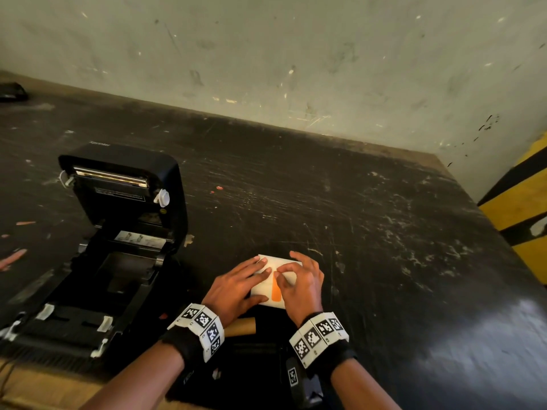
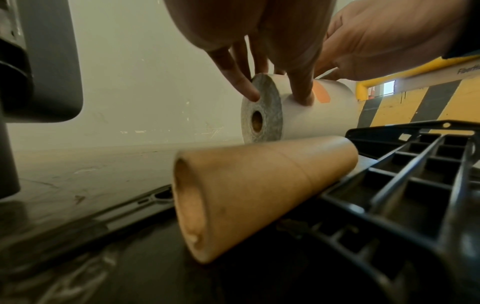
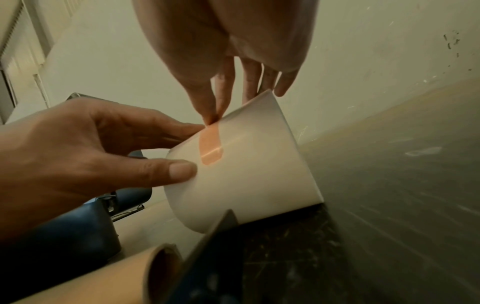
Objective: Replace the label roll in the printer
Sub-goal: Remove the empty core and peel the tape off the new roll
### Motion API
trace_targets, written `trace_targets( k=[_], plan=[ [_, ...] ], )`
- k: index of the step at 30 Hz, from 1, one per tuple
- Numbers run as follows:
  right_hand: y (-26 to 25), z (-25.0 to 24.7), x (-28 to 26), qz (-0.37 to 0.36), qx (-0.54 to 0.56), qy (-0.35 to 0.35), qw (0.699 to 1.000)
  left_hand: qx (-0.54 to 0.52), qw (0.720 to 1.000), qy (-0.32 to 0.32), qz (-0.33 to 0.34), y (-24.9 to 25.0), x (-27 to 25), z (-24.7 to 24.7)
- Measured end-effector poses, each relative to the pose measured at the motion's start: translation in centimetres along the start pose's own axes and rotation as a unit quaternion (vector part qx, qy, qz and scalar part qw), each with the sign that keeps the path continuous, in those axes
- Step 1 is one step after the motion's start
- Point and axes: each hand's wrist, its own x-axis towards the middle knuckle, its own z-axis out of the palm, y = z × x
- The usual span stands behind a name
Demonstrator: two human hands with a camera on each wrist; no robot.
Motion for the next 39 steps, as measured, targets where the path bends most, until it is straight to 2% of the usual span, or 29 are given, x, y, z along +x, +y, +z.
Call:
trace_targets(
  k=[4,9,16,20,25,32,39],
  plan=[
    [-0.4,0.3,0.2,0.027,-0.009,-0.002,1.000,-0.003,1.000,0.004,-0.002,0.1,0.0,0.0],
    [-0.5,0.5,0.1,0.033,-0.008,-0.036,0.999,0.004,1.000,0.000,0.001,0.0,0.0,0.0],
    [0.5,0.1,0.2,0.007,0.033,-0.076,0.997,-0.004,1.000,-0.002,0.001,-0.1,-0.1,0.1],
    [0.9,0.1,0.0,0.012,0.072,-0.038,0.997,-0.006,1.000,-0.001,0.001,-0.1,0.1,0.1],
    [1.1,0.5,-0.4,0.005,0.045,0.016,0.999,-0.002,1.000,-0.006,0.000,-0.3,0.2,0.1],
    [0.7,0.8,0.3,0.041,0.053,-0.005,0.998,-0.019,0.999,-0.034,-0.018,0.0,0.4,-0.2],
    [1.0,0.2,0.3,0.015,0.076,-0.051,0.996,-0.013,1.000,-0.008,-0.002,-0.2,0.2,-0.1]
  ],
)
